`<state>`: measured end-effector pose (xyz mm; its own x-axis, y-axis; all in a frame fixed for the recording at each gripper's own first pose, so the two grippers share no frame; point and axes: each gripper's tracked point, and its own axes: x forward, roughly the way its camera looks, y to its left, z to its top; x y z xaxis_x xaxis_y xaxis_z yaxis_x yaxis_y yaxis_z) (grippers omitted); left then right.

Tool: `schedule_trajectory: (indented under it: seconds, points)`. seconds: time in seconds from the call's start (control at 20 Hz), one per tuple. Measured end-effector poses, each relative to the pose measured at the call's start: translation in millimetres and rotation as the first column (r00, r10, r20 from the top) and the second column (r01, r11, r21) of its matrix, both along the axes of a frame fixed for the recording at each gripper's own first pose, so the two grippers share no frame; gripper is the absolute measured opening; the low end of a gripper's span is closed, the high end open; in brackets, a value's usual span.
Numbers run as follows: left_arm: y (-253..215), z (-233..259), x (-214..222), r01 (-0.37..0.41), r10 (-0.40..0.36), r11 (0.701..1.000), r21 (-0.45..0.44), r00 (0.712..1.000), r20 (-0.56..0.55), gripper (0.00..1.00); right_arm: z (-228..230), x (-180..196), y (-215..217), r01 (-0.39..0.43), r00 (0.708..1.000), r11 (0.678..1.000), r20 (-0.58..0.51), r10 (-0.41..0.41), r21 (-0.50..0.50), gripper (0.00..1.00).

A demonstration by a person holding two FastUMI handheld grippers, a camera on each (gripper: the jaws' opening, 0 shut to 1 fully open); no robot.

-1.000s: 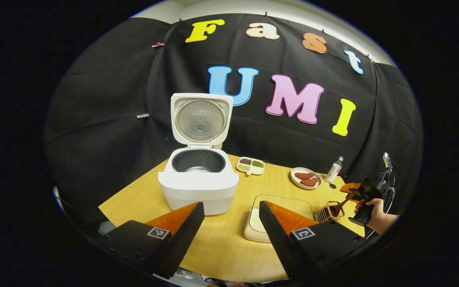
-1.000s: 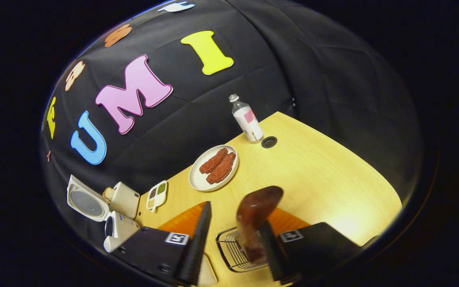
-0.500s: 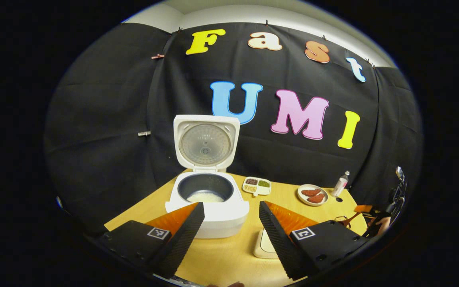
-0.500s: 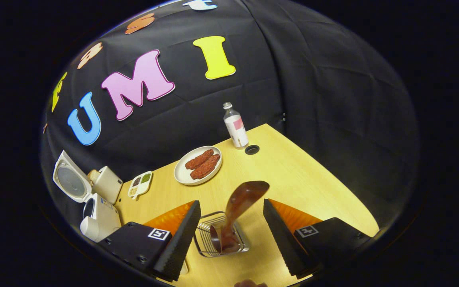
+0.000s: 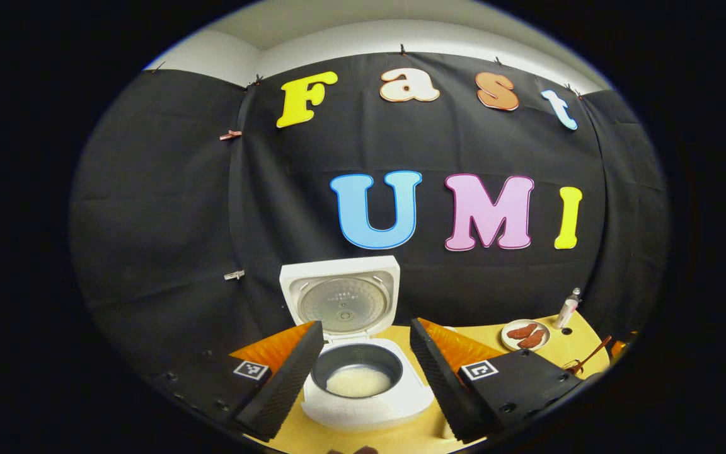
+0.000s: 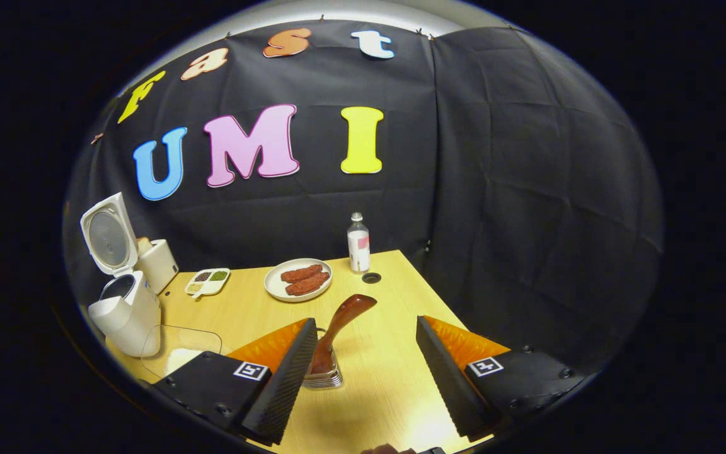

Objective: Close the left gripper, press the button to open the rice cooker; take a wooden spoon from the chopstick holder with the right hand, scoop a spoonful of rice and pour it into the rice cooker, then put the wooden spoon back into the chopstick holder.

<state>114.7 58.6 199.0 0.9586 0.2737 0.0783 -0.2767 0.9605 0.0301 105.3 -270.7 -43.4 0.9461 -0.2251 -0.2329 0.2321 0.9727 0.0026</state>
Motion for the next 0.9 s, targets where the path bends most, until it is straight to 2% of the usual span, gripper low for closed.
schedule_trajectory:
  seconds: [0.25, 0.5, 0.7, 0.9]
  points:
    - [25.4, 55.8, 47.5, 0.057, -0.055, 0.997, -0.05, 0.998, 0.039, 0.95, 15.2, -25.8, 31.5, -0.014, 1.0, 0.998, 0.022, 0.013, 0.054, 0.99]
    - [63.4, 103.8, 106.0, 0.088, -0.083, 0.993, -0.075, 0.994, 0.069, 0.95, 36.3, -51.9, 49.0, 0.005, 0.998, 1.0, 0.058, -0.006, 0.016, 0.99]
    - [90.3, 100.2, 162.3, 0.091, -0.091, 0.995, -0.049, 0.996, 0.014, 0.95, 55.9, -80.5, 52.7, 0.043, 0.995, 0.999, 0.089, -0.044, 0.005, 0.99]
    - [109.9, 79.7, 205.5, 0.089, -0.091, 0.994, -0.069, 0.996, -0.027, 0.95, 56.3, -101.3, 53.6, 0.097, 0.99, 0.995, 0.103, -0.097, 0.006, 0.99]
